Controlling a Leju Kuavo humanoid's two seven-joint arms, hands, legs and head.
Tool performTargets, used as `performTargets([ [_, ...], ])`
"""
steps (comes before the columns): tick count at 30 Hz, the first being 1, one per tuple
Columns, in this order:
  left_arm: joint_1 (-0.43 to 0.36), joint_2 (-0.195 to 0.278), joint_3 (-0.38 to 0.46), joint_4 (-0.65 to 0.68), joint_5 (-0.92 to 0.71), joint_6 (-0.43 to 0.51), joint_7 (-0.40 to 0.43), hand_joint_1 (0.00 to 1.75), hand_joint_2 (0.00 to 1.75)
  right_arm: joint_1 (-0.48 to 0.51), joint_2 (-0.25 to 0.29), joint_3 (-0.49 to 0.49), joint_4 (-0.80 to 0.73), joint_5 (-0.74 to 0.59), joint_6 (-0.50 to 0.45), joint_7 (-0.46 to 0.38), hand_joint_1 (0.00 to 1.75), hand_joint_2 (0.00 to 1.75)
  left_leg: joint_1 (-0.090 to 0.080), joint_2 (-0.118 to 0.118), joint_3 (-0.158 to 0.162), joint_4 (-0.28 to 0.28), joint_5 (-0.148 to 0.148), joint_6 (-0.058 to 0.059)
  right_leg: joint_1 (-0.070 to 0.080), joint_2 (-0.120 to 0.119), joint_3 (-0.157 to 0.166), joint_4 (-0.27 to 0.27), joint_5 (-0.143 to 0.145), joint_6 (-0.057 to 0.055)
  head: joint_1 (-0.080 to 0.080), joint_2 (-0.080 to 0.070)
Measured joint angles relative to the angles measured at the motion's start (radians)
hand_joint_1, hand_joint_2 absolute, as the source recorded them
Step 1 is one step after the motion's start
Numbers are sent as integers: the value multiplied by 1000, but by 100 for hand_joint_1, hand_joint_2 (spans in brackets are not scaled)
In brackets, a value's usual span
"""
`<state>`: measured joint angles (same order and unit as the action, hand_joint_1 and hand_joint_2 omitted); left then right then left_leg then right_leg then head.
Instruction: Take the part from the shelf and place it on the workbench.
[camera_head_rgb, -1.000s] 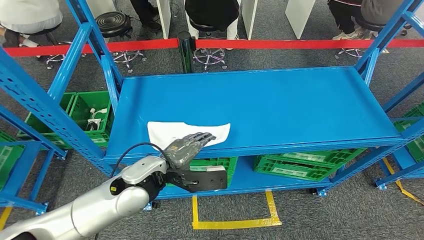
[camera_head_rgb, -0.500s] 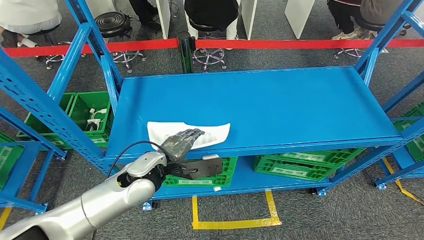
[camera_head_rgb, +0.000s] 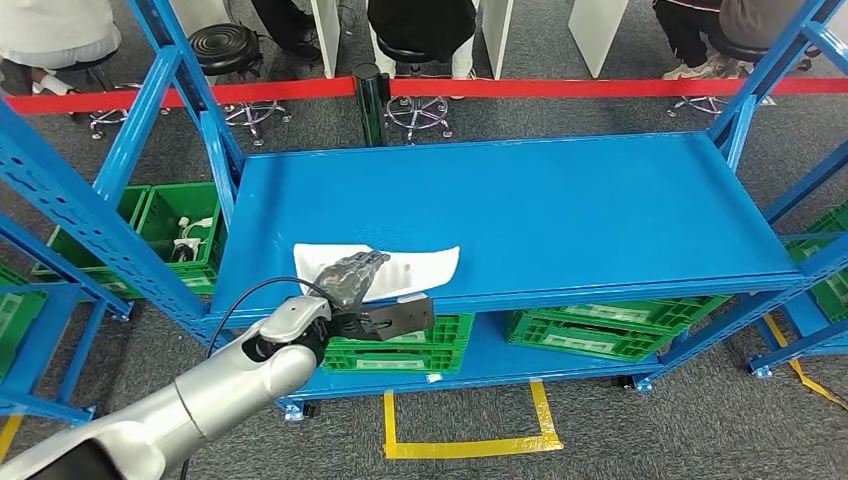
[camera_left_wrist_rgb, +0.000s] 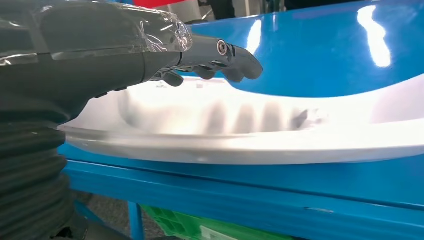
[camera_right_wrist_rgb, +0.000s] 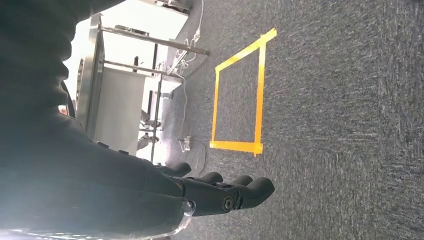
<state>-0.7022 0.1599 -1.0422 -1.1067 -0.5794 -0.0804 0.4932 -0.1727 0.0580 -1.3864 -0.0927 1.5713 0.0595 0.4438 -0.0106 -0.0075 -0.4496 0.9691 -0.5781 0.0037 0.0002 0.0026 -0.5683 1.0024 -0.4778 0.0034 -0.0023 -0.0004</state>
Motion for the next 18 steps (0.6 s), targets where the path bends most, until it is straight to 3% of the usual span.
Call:
performTargets([
  [18,0,-1,1,68,-9,1,0,0,175,1,0,2,0,0,0,0,0,175,0,2,0,0,0,0,0,0,0,0,0,0,0,0],
])
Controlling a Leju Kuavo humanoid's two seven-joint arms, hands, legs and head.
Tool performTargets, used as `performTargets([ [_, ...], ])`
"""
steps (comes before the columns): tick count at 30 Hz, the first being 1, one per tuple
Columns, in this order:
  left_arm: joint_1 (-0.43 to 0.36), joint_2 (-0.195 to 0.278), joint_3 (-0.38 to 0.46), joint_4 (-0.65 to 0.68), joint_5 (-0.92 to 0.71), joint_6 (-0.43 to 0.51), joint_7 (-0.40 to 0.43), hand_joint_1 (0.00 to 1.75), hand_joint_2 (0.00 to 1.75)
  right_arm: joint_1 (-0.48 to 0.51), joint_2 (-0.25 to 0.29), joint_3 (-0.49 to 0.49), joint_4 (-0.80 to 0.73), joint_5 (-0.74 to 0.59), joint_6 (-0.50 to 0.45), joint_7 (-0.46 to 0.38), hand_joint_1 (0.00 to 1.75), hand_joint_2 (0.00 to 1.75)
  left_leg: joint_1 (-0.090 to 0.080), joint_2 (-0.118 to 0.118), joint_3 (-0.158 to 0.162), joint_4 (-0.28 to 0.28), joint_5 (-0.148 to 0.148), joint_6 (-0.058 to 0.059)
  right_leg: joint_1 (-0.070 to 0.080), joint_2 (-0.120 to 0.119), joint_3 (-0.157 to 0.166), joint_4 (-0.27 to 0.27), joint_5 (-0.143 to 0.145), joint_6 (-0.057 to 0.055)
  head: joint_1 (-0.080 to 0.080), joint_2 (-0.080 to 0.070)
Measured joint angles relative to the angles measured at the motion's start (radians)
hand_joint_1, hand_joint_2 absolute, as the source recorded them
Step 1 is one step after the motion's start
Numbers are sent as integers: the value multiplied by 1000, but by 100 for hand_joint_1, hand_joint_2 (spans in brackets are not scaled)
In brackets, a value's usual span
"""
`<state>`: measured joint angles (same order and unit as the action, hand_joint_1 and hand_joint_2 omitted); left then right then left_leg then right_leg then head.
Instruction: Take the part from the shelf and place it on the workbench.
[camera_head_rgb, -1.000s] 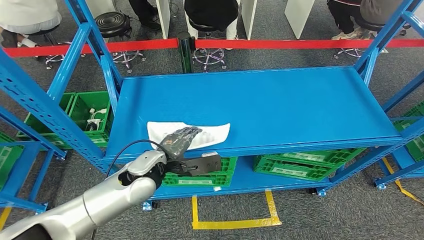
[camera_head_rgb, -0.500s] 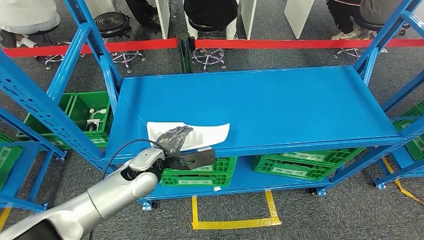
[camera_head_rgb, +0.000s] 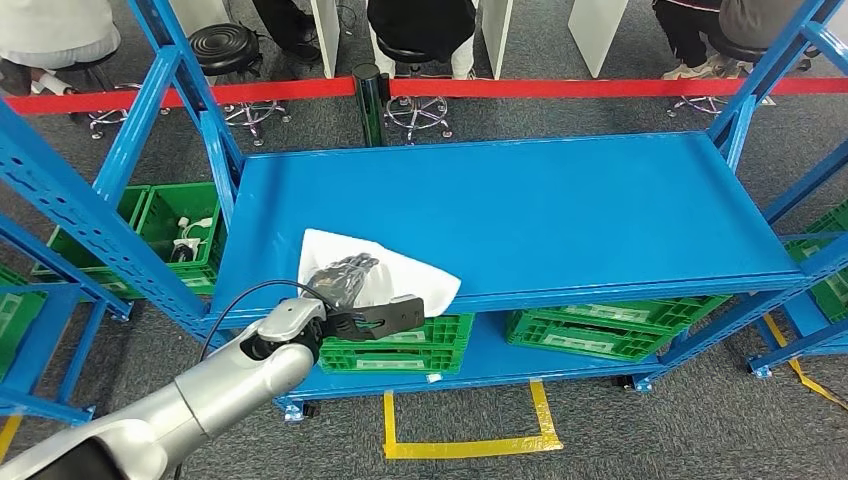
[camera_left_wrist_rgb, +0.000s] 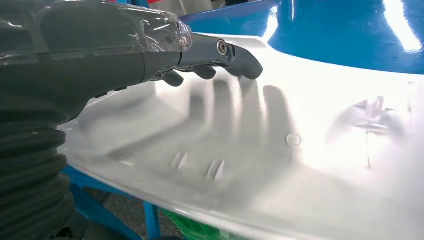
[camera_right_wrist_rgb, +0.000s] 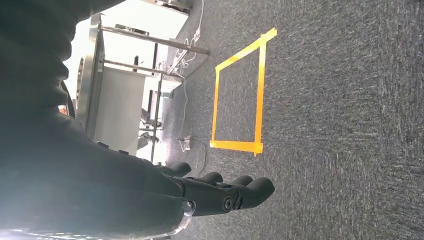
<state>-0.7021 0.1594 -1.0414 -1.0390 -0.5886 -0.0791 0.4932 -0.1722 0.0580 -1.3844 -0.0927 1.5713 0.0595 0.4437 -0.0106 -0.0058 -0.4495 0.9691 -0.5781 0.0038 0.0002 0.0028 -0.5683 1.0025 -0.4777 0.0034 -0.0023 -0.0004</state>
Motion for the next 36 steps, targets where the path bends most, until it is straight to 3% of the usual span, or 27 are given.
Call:
performTargets([
  [4,0,-2,0,10,0,0,0,0,175,0,0,0,0,0,0,0,0,175,0,0,0,0,0,0,0,0,0,0,0,0,0,0],
  [5,0,-3,0,12,-1,1,0,7,175,0,0,0,0,0,0,0,0,175,0,0,0,0,0,0,0,0,0,0,0,0,0,0],
  [8,0,-3,0,19,-2,1,0,138,175,0,0,0,0,0,0,0,0,175,0,0,0,0,0,0,0,0,0,0,0,0,0,0],
  [9,0,-3,0,20,-2,0,0,175,175,0,0,0,0,0,0,0,0,175,0,0,0,0,0,0,0,0,0,0,0,0,0,0],
  [21,-12,-11,1,28,-9,-14,3,175,175,0,0,1,0,0,0,-2,0,175,0,0,1,0,0,0,0,0,1,0,0,0,0,0],
  [36,-30,-16,1,16,-40,43,-24,175,175,0,0,1,0,0,-3,-9,0,175,0,3,1,0,0,0,0,0,2,0,1,0,0,0],
])
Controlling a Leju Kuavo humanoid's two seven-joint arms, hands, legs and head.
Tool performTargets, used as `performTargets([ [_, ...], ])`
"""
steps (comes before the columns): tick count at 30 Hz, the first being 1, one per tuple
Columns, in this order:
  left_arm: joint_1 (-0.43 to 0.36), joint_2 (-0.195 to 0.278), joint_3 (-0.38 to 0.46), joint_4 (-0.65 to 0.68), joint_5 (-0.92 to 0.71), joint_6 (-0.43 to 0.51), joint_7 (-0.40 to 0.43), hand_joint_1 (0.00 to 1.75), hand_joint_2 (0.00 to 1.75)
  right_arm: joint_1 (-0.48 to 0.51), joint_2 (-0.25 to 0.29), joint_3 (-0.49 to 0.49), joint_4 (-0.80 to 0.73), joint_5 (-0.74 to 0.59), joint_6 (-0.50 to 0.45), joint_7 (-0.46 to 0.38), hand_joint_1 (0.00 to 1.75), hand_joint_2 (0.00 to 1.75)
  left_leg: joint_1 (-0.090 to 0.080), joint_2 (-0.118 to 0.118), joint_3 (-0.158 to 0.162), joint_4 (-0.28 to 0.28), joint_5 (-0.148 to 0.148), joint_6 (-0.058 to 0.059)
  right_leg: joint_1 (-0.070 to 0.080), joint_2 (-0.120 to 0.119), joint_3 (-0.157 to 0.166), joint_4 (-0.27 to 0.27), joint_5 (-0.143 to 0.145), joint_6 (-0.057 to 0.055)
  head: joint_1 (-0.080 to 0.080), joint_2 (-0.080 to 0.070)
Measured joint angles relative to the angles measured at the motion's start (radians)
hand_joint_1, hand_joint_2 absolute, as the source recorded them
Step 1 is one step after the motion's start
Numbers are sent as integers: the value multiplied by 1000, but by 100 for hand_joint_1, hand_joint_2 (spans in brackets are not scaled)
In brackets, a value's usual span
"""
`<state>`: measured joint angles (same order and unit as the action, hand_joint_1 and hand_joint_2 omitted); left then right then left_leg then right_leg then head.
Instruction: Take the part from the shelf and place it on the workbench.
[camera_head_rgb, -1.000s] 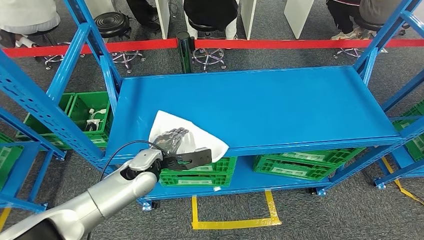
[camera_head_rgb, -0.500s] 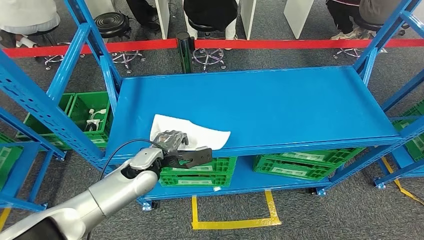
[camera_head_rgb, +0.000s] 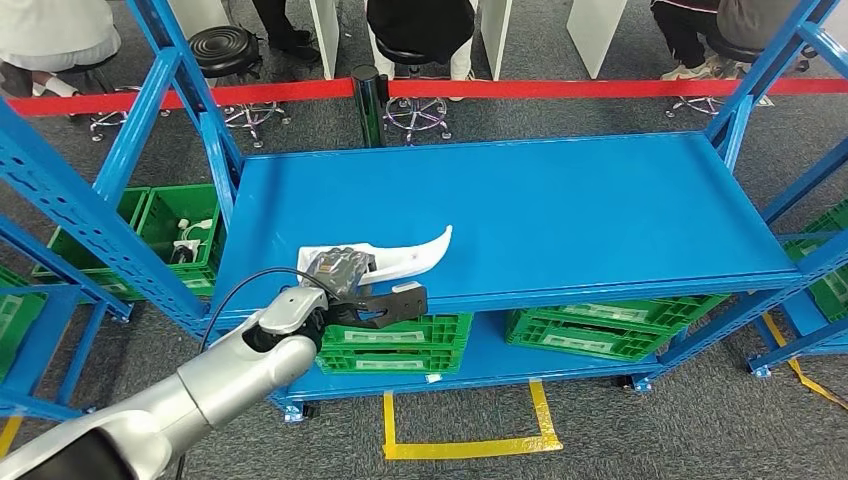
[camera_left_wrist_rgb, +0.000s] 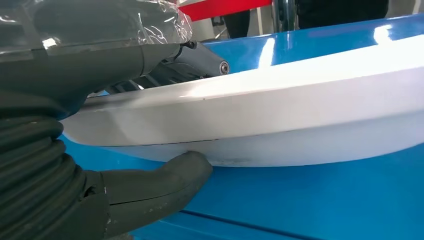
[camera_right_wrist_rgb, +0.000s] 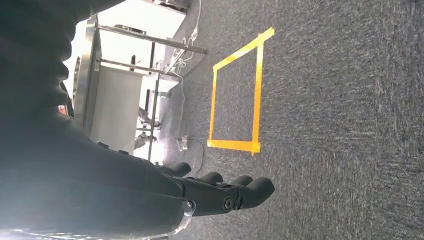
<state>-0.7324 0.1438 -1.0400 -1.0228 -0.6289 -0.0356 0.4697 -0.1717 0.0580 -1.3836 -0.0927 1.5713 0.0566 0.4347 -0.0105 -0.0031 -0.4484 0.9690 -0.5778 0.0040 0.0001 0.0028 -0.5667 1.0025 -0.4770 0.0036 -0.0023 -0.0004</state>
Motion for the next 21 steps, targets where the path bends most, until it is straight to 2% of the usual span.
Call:
performTargets([
  [9,25,-1,21,-93,69,99,-103,175,175,0,0,0,0,0,-12,-3,0,175,0,0,0,0,0,0,0,0,0,0,0,0,0,0],
  [21,49,6,33,-239,39,195,-152,175,175,1,0,0,0,0,-15,-9,0,175,0,2,0,0,0,0,0,0,0,0,0,0,0,0],
])
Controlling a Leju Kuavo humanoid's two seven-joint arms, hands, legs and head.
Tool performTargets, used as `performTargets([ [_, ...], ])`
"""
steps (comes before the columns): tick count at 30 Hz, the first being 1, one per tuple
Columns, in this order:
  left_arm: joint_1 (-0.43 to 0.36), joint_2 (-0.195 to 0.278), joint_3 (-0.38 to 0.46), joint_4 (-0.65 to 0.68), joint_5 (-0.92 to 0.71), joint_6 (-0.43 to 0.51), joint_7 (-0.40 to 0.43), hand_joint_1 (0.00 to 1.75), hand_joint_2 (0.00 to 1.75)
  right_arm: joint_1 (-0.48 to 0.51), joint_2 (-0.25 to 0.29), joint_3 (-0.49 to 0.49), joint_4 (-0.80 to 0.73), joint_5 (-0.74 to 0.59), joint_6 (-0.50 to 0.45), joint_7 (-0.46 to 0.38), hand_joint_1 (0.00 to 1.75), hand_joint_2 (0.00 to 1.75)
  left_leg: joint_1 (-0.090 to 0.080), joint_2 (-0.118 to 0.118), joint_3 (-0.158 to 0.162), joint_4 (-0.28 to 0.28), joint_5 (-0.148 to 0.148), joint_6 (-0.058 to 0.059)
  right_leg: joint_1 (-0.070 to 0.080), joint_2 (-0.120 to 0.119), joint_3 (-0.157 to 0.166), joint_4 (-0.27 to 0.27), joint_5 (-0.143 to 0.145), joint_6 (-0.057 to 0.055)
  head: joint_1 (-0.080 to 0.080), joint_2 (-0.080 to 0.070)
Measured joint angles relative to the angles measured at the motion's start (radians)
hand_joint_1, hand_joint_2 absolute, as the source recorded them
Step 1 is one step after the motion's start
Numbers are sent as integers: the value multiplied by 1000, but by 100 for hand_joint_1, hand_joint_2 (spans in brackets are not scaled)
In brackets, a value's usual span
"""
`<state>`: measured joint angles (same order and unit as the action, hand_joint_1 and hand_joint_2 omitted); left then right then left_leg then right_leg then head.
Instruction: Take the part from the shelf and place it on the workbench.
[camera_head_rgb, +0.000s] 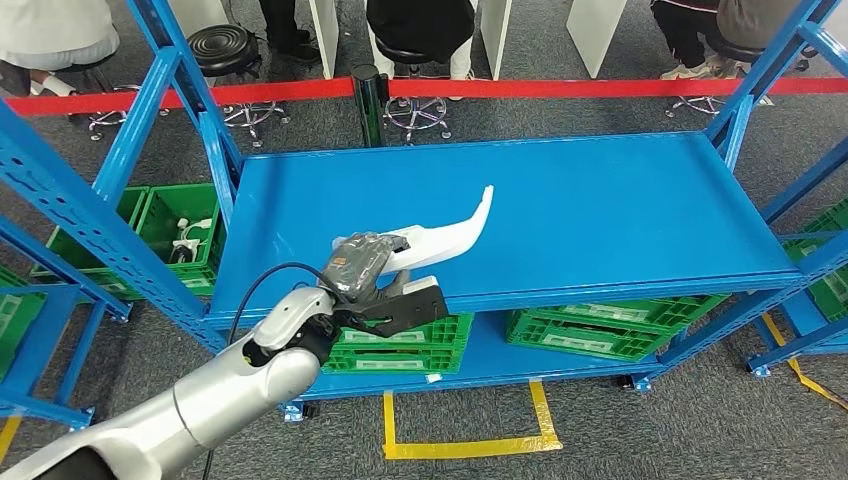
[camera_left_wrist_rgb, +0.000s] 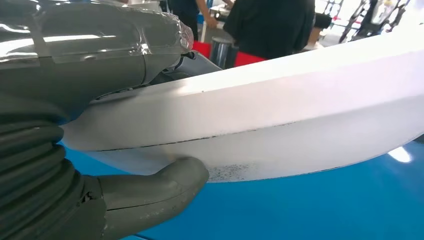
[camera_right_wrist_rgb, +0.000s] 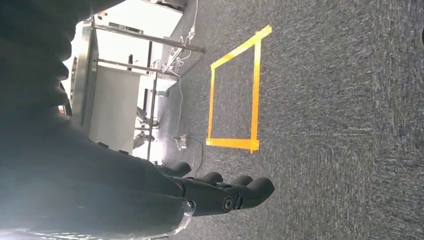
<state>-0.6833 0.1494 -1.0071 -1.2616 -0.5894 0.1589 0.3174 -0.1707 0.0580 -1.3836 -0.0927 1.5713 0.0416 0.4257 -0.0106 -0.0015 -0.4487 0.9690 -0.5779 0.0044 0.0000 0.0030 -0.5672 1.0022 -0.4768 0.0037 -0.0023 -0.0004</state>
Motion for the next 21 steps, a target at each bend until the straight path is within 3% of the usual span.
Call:
performTargets([
  [11,20,1,20,-104,-19,120,-63,175,175,0,0,0,0,0,-3,0,0,175,0,1,0,0,0,0,0,0,0,0,0,0,0,0],
  [21,65,-11,67,-191,311,151,-196,175,175,0,0,0,0,0,-3,0,0,175,0,1,0,0,0,0,0,1,0,0,0,0,0,0],
])
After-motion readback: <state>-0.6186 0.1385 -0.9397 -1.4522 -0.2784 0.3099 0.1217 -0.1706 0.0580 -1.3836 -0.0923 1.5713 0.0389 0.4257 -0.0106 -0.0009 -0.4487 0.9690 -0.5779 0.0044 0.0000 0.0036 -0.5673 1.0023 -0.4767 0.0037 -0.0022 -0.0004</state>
